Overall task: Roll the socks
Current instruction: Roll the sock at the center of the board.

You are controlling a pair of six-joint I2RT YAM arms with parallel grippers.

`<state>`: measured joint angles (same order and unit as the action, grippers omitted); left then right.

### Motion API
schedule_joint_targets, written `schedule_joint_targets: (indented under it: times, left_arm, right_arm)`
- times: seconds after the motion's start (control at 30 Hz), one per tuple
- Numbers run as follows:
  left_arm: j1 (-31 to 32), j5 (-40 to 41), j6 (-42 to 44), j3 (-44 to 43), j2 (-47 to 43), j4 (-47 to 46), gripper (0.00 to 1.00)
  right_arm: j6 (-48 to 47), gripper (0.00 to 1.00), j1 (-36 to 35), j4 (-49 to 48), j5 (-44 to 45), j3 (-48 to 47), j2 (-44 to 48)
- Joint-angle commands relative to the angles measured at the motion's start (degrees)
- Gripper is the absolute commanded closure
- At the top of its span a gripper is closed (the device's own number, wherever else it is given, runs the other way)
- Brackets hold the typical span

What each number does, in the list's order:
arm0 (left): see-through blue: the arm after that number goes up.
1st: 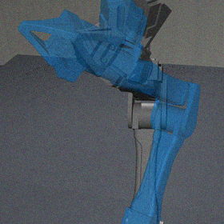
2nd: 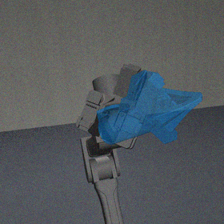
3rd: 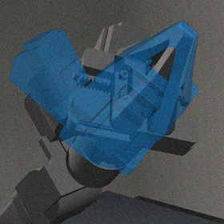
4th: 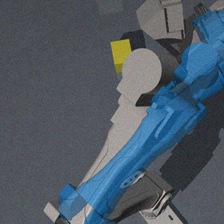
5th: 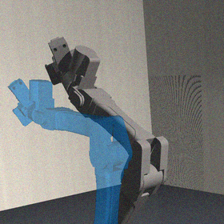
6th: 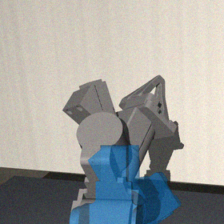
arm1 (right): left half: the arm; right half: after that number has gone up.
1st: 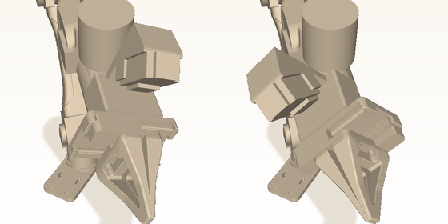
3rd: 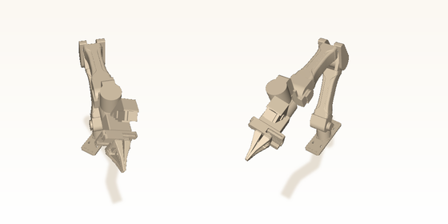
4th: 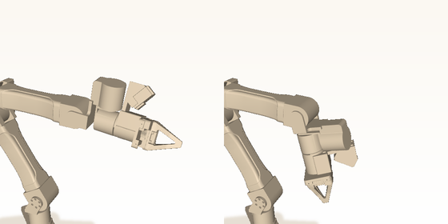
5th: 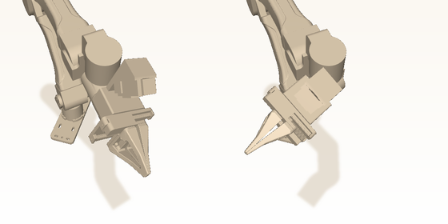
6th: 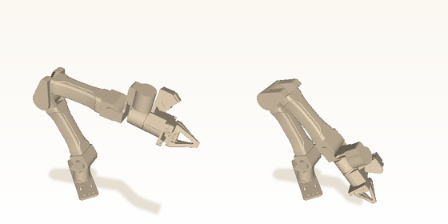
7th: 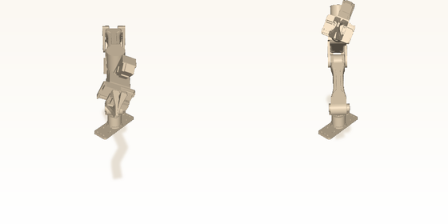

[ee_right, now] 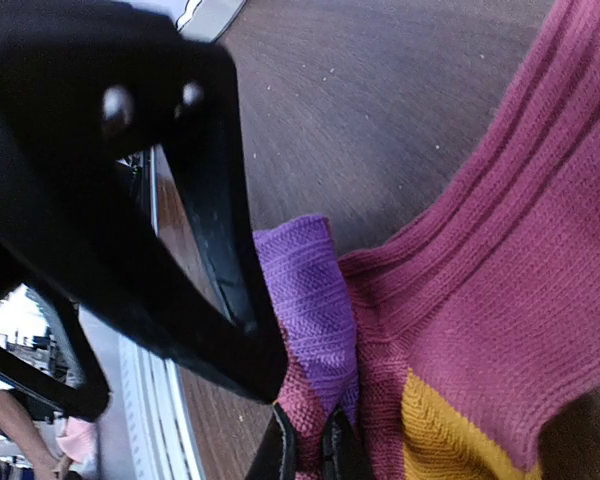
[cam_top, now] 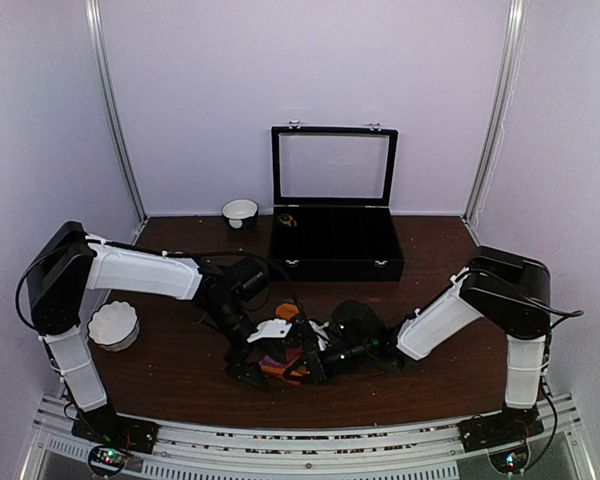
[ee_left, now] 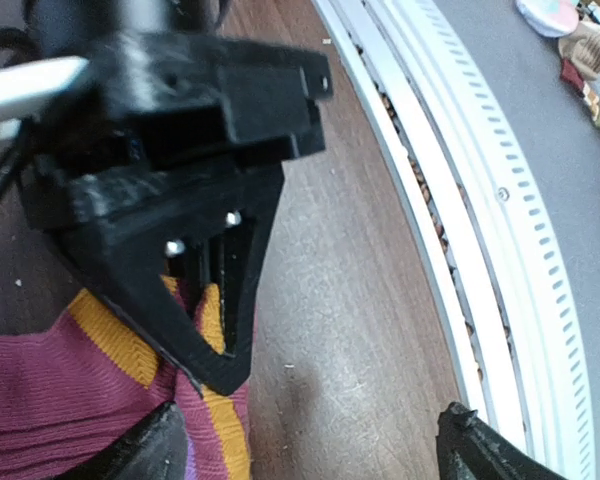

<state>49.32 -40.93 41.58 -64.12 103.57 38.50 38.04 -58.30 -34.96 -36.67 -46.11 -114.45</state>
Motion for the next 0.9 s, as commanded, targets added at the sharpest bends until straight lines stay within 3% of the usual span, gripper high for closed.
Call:
schedule_joint_targets:
  times: [0.0,0.27,0.43,0.67,0.87]
  left_arm:
    - [0.21,4.14,1.4,-1.58,2.75,-2.12,0.17]
    - [0.16,6.63,0.88,-4.05,7.36,-1.23,0.34]
    - [0.07,6.17,0.71,-7.32,11.18,1.97,0.56]
    - [-2.13,3.27,0.32,-12.18,16.57,9.21,0.76]
    - [-3.52,-1.26,1.65,-15.93,20.14,15.83,0.84]
  right_arm:
    - [5.96,1.0,1.01,9.82,-1.33,2.4,-4.84]
    - [7.7,1.0,1.14,6.39,-2.37,2.78,-5.71]
    - [7.31,1.0,1.17,5.49,-0.84,4.29,-4.21]
    - [6.24,0.83,0.65,0.81,1.95,7.87,-1.24]
    - [2.79,0.75,-1.19,-1.08,6.15,10.87,2.56]
